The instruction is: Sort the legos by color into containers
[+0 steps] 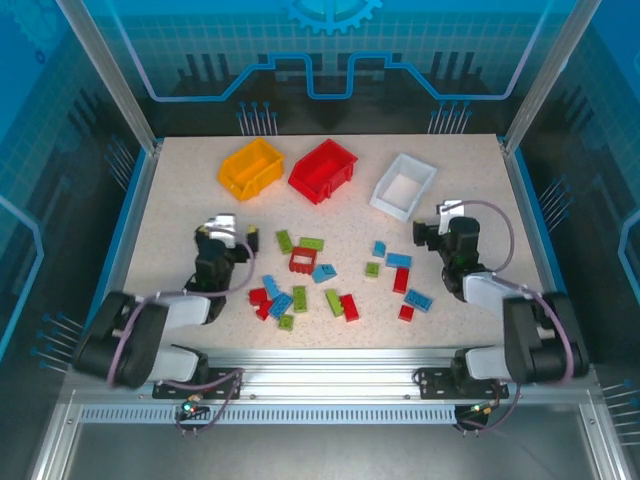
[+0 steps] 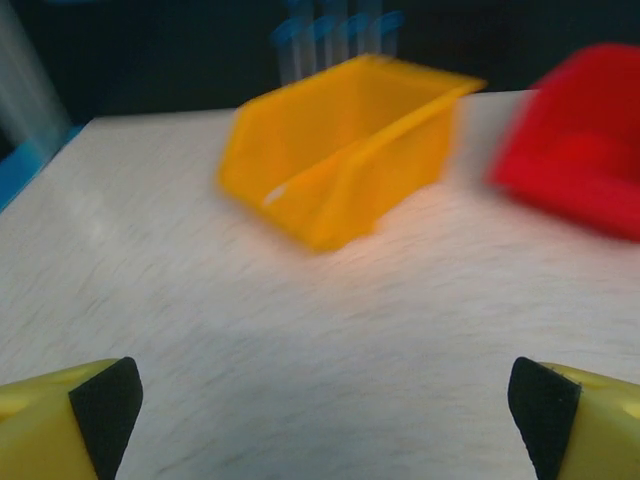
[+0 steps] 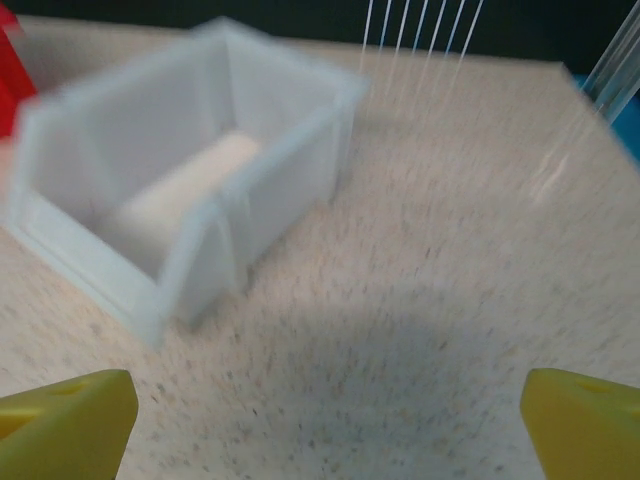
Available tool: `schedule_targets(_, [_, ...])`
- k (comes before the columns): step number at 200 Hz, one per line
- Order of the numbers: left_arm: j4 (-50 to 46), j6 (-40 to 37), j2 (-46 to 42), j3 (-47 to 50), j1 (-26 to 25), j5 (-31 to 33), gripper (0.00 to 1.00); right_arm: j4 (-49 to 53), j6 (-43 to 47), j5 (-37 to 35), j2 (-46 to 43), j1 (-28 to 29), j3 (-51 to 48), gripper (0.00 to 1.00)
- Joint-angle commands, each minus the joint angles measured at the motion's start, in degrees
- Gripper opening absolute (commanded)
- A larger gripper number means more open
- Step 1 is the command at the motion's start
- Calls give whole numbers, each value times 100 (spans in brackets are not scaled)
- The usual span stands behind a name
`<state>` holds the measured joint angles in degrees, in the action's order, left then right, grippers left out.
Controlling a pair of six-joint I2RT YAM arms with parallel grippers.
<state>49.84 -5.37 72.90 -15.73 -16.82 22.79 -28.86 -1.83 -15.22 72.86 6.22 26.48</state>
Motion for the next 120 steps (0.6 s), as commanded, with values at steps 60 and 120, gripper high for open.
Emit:
schedule_targets(60, [-6751, 2675, -1361, -4070, -594, -209, 99, 5299, -3040, 812, -2747, 288, 2561, 97])
schedule_targets(120, [-8508, 2581, 2004, -7012, 1019, -2156, 90, 6219, -2683, 1656, -1208, 811, 3569, 89])
